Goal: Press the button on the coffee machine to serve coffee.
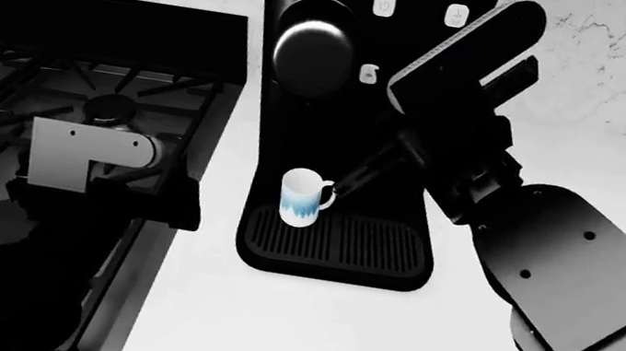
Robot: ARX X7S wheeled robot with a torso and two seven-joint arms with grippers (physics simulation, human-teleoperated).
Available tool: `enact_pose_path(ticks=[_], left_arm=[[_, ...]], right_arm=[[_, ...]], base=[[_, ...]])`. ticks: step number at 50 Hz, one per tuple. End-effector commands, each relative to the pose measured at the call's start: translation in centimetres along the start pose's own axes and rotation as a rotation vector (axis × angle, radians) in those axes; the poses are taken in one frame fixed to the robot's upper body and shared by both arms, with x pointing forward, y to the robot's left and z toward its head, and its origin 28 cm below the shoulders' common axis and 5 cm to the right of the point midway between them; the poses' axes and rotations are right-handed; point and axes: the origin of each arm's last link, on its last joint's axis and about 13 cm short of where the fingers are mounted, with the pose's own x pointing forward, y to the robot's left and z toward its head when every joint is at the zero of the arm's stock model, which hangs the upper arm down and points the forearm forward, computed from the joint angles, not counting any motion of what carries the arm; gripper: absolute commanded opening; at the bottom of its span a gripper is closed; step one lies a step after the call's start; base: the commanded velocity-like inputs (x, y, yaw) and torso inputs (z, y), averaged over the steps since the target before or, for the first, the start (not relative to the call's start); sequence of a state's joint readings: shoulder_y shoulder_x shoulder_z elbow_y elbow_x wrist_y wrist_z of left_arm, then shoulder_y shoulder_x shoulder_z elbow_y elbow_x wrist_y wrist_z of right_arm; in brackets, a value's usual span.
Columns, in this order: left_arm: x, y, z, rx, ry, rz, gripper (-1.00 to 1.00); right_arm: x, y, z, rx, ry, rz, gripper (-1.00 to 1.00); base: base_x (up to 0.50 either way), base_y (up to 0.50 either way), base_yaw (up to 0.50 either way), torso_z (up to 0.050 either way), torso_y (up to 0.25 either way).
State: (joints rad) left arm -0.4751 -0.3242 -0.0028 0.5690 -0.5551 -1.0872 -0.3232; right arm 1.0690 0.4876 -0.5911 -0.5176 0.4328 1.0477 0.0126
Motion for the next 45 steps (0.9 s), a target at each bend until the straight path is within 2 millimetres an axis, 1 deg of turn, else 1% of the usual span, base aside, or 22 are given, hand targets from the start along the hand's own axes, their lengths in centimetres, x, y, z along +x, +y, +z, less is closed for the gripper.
enact_pose_path(ticks=[1, 13, 22, 27, 45], left_arm=[[0.0, 0.1, 0.0, -0.002, -0.001, 0.002, 1.00], [-0.1, 0.0, -0.1, -0.004, 0.001, 0.005, 1.00], [0.0, 0.0, -0.1, -0.006, 0.001, 0.006, 1.00], [0.1, -0.2, -0.2, -0.007, 0.001, 0.007, 1.00], [0.0, 0.0, -0.3, -0.010, 0.005, 0.008, 1.00]], right_arm=[[0.5, 0.2, -0.5, 0.013, 0.006, 0.008, -1.00], [0.8, -0.2, -0.7, 0.011, 0.014, -0.004, -1.00], [1.1, -0.1, -0.8, 0.015, 0.021, 0.005, -1.00], [1.4, -0.3, -1.2, 0.023, 0.024, 0.006, -1.00], [1.7, -0.5, -1.3, 0.018, 0.022, 0.007, -1.00]], base=[[0.00, 0.00, 0.00, 0.000, 0.000], [0.00, 0.00, 0.00, 0.000, 0.000], [0.00, 0.00, 0.00, 0.000, 0.000], [0.00, 0.00, 0.00, 0.000, 0.000], [0.00, 0.00, 0.00, 0.000, 0.000]])
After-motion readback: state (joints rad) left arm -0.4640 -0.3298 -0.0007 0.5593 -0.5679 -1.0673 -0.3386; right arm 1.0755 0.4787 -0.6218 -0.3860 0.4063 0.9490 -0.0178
